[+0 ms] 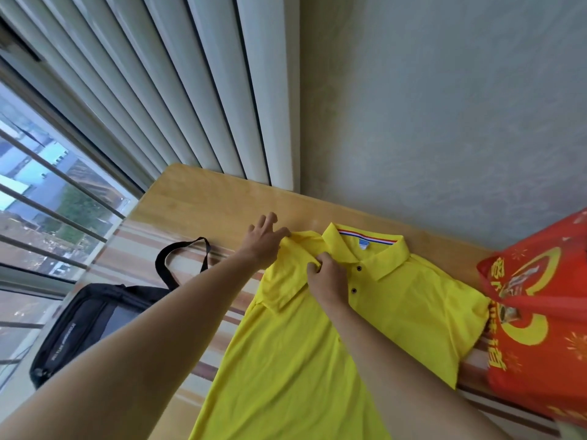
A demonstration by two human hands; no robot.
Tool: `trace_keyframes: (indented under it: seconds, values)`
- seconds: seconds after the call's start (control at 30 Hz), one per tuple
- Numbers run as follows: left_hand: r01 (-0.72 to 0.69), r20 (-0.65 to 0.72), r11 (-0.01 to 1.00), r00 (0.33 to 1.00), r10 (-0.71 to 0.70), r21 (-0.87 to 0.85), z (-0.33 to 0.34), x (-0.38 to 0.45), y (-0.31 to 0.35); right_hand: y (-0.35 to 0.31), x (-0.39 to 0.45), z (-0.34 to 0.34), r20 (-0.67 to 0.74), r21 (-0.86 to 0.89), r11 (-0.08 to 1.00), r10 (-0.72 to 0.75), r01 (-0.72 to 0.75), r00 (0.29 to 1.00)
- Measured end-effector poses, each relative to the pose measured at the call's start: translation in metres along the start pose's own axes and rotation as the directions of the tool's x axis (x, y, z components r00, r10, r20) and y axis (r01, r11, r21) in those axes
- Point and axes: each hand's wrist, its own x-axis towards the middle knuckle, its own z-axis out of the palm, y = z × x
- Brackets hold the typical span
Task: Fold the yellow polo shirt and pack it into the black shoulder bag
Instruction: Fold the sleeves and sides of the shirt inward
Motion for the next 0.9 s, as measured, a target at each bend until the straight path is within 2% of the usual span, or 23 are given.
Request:
trace_keyframes:
  seconds: [0.13, 0.3, 0.47, 0.53, 0.57, 0.63, 0.7, 0.73, 0.8, 0.9]
  values:
    - [-0.064, 0.069, 0.992, 0.996, 0.057, 0.112, -0.007, 0.016, -0.005, 0.007, 0.008, -0.008, 0.011, -0.007, 1.000, -0.016, 0.016, 1.000]
    - [-0.172, 0.035, 0.880, 0.984, 0.175, 0.443, -0.008, 0.026, -0.012, 0.016, 0.017, -0.017, -0.065, -0.125, 0.984, 0.117, -0.124, 0.991]
    - [-0.129, 0.027, 0.866, 0.991, 0.133, 0.482, -0.007, 0.033, -0.013, 0.009, 0.018, -0.017, -0.094, -0.176, 0.970, 0.155, -0.169, 0.983]
    - [-0.100, 0.022, 0.896, 0.995, 0.100, 0.432, -0.006, 0.031, -0.008, 0.006, 0.017, -0.016, -0.095, -0.187, 0.970, 0.139, -0.155, 0.986]
    - [-0.058, 0.001, 0.936, 0.998, 0.061, 0.347, -0.005, 0.028, -0.003, 0.004, 0.016, -0.015, -0.101, -0.206, 0.969, 0.117, -0.135, 0.988]
    - [0.109, -0.077, 0.994, 0.991, -0.107, 0.024, -0.001, 0.017, 0.008, 0.004, 0.010, -0.012, -0.145, -0.250, 0.967, 0.015, -0.052, 0.989]
    - [0.273, -0.095, 0.916, 0.945, -0.313, -0.295, 0.004, -0.003, 0.019, 0.007, 0.006, -0.004, -0.185, -0.313, 0.940, -0.202, 0.137, 0.962]
    - [0.310, -0.071, 0.879, 0.931, -0.358, -0.363, 0.009, -0.015, 0.022, 0.009, 0.005, 0.000, -0.179, -0.349, 0.907, -0.313, 0.237, 0.933]
    - [0.284, -0.048, 0.884, 0.945, -0.323, -0.371, 0.024, -0.044, 0.021, 0.012, 0.005, 0.009, -0.063, -0.379, 0.830, -0.465, 0.410, 0.883]
    - [0.124, -0.044, 0.966, 0.990, -0.137, -0.226, 0.043, -0.079, 0.011, 0.012, 0.002, 0.021, 0.123, -0.368, 0.767, -0.520, 0.525, 0.845]
